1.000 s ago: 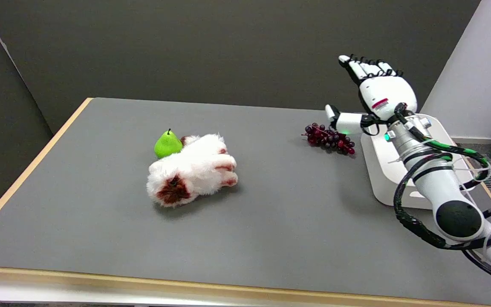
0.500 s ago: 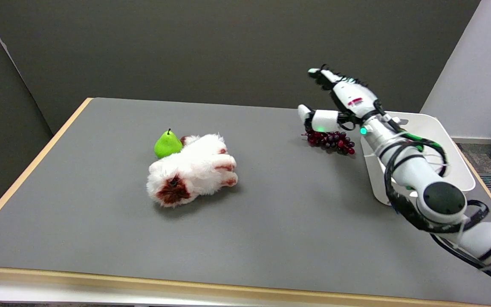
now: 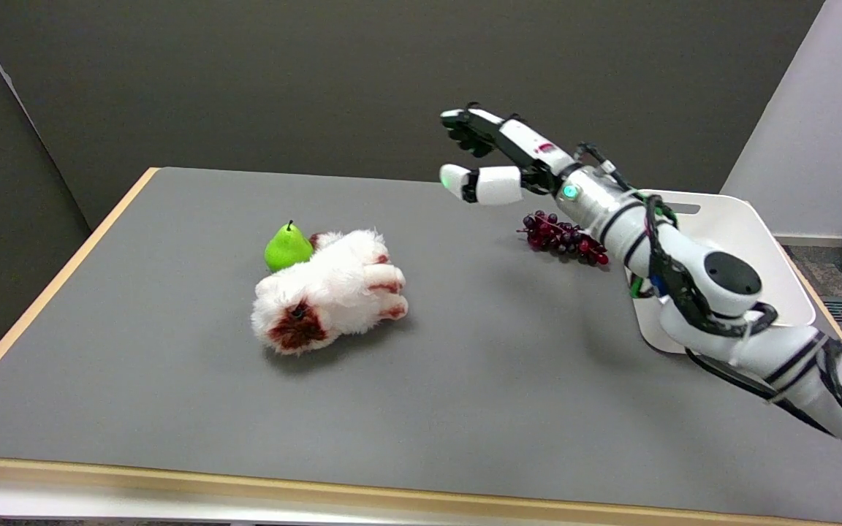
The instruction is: Pick up the plush toy.
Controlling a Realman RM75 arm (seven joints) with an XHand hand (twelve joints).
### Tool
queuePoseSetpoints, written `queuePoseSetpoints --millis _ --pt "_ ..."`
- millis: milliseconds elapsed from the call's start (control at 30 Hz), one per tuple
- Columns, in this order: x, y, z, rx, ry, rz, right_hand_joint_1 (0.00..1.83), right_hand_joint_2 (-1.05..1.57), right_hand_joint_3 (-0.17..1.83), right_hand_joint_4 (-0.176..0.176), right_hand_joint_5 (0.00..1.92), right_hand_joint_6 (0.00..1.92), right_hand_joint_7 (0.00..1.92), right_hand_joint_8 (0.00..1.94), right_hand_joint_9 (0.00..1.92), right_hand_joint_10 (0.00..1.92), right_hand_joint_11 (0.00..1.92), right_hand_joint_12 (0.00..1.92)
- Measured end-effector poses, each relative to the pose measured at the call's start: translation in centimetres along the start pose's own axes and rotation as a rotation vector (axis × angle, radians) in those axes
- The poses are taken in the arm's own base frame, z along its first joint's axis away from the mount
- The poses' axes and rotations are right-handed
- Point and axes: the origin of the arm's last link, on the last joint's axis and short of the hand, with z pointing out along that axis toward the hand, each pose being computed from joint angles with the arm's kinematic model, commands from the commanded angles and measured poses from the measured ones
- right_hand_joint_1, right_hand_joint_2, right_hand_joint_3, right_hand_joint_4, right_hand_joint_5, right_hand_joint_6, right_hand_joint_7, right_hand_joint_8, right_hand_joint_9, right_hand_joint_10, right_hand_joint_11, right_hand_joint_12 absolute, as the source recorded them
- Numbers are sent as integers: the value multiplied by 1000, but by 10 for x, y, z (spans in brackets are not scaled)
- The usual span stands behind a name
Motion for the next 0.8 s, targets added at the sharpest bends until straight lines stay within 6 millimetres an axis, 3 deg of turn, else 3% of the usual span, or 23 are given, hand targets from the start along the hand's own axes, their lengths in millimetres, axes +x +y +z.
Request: queuePoseSetpoints --millis 367,467,800 --pt "-18 -22 36 132 -108 -57 652 646 896 -14 137 334 184 287 87 683 -1 1177" --pt "-24 -24 43 156 -134 -92 621 626 958 -11 119 371 161 319 84 683 -1 1133" --pt "-38 -35 57 242 -175 -328 582 592 920 9 131 367 164 302 64 649 -1 1056"
